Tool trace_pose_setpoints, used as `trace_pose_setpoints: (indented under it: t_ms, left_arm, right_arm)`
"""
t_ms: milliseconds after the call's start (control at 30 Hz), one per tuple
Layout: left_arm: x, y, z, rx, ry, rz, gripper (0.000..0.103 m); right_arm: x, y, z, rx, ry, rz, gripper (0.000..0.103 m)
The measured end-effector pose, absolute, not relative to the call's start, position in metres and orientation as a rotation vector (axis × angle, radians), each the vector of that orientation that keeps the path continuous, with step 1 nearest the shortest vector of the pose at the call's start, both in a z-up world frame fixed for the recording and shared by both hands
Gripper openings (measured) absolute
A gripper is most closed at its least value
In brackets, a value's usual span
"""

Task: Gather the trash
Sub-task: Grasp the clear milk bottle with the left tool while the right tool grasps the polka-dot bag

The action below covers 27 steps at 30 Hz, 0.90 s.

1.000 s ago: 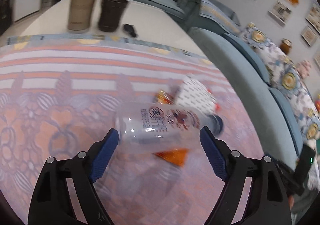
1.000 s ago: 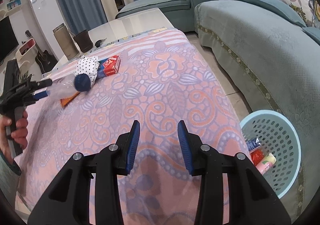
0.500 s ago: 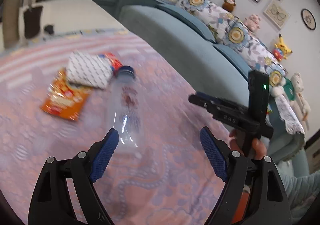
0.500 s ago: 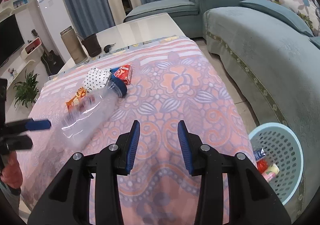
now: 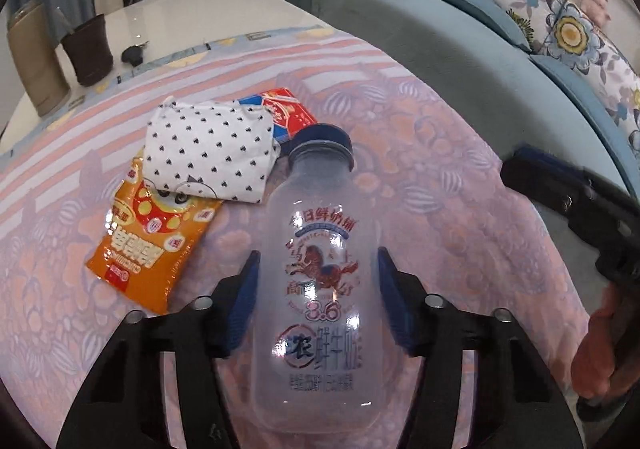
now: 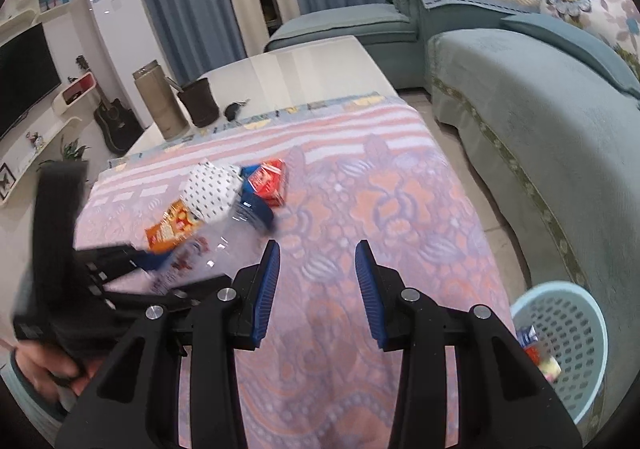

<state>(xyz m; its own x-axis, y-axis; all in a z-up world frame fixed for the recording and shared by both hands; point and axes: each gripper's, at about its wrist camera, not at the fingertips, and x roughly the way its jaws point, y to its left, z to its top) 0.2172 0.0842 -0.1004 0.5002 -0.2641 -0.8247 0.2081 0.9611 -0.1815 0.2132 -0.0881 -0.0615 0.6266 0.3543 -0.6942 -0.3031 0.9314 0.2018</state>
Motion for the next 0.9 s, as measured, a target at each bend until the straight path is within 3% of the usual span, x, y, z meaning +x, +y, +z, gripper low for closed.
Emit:
trace_pose_setpoints:
  t_ms: [300, 467, 600, 700, 733, 800, 833, 900]
  left_arm:
    - [0.148, 0.166, -0.079, -0.287, 0.861, -0.142, 0.053]
    - [0.119, 0.211, -0.087, -0.377, 0.791, -0.045, 0.053]
    - [0.109, 0.218, -0.100, -0.407, 0.769, -0.012, 0.053]
    - [0.106, 0.213, -0.096, -0.380, 0.752, -0.006, 0.053]
    - [0.106, 0.211, -0.096, -0.368, 0.755, -0.010, 0.053]
    - [0.109, 0.205, -0.097, -0.343, 0.782, -0.014, 0.053]
    - [0.109, 0.203, -0.097, -0.329, 0.778, -0.013, 0.053]
    - [0.111, 0.201, -0.097, -0.320, 0.775, -0.019, 0.053]
  right_arm:
    - [0.246, -0.008, -0.063, -0.011, 0.824, 0.510, 0.038]
    - [0.267, 0.048, -0.079, -0.082, 0.847, 0.520, 0.058]
    - [0.285, 0.073, -0.090, -0.121, 0.854, 0.490, 0.065]
    - [0.300, 0.084, -0.101, -0.152, 0.885, 0.478, 0.066]
    - [0.304, 0.087, -0.105, -0.162, 0.903, 0.476, 0.064]
    - [0.302, 0.090, -0.107, -0.195, 0.894, 0.461, 0.045]
    - [0.299, 0.091, -0.107, -0.214, 0.890, 0.464, 0.031]
    - [0.293, 0.090, -0.105, -0.222, 0.888, 0.479, 0.018]
